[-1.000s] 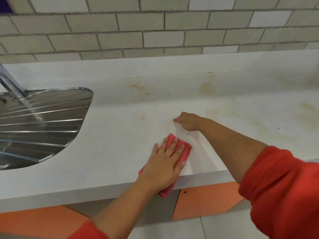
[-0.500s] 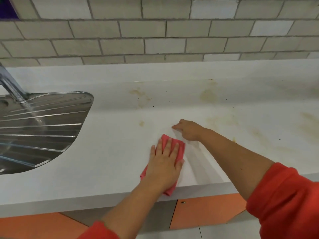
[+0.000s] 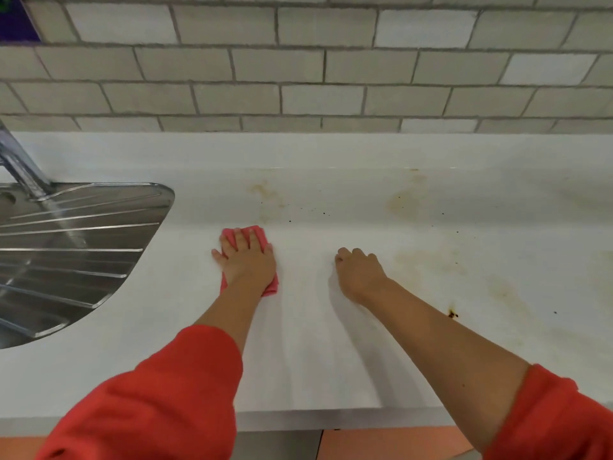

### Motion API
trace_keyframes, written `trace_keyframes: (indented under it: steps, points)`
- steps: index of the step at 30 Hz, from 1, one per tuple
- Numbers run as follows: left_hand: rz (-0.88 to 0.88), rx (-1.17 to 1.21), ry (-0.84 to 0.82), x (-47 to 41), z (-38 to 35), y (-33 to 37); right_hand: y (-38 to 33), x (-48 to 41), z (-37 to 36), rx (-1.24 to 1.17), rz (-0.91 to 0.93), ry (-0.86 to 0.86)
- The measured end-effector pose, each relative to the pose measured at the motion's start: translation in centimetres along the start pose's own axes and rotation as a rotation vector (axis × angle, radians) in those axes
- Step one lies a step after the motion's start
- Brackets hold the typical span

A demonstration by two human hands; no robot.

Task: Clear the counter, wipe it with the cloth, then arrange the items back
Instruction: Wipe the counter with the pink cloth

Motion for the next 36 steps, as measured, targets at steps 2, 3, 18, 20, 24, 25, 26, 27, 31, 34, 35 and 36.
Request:
trace_keyframes:
  steps: [2, 3, 18, 20, 24, 25, 26, 27, 31, 34, 35, 36]
  points:
    - [-0.090, -0.028, 0.000, 0.2, -0.2, 1.9, 0.2, -0.1, 0.2, 0.003, 0.016, -0.002]
    - [-0.147, -0.039, -0.001, 0.8, -0.4, 2.6, 0.3, -0.3, 0.4, -0.011, 0.025, -0.003]
    - [-0.200, -0.055, 0.022, 0.5, -0.4, -0.5, 4.5, -3.7, 0.9, -0.066, -0.058, 0.028]
    - [-0.093, -0.032, -0.009, 0.0, -0.6, 2.8, 4.4, -3.7, 1.1, -0.082, -0.065, 0.028]
    - [-0.261, -0.050, 0.009, 2.4, -1.2, 8.5, 5.3, -4.1, 1.6, -0.117, -0.059, 0.001]
    - [-0.332, -0.047, 0.016, 3.4, -1.4, 9.0, 5.6, -4.2, 1.5, -0.141, -0.062, -0.010]
    - [-0.402, -0.049, 0.021, 4.5, -1.7, 9.2, 5.8, -4.3, 1.4, -0.170, -0.070, -0.022]
    - [-0.470, -0.049, 0.023, 5.4, -2.0, 8.9, 5.9, -4.3, 1.4, -0.182, -0.067, -0.024]
    - [-0.548, -0.031, 0.018, 4.9, -2.0, 7.3, 6.0, -3.7, 1.4, -0.181, -0.044, 0.002]
    - [-0.359, -0.005, 0.023, 2.6, -1.3, 8.3, 5.8, -3.3, 0.9, -0.182, -0.044, 0.007]
    - [-0.312, 0.001, 0.018, 2.4, -1.2, 8.9, 5.8, -3.3, 0.8, -0.180, -0.046, 0.003]
    - [-0.289, 0.004, 0.018, 2.3, -1.2, 9.4, 5.7, -3.4, 0.7, -0.171, -0.047, -0.005]
Point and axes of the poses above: each hand's wrist, its own x-axis away from the middle knuckle, its own z-axis out of the back of the hand, y = z × x, the point moved 1 cm from there along -x, towards the middle knuckle, and after that the axes turned 4 degrees about -x, right-handed, at the moved point
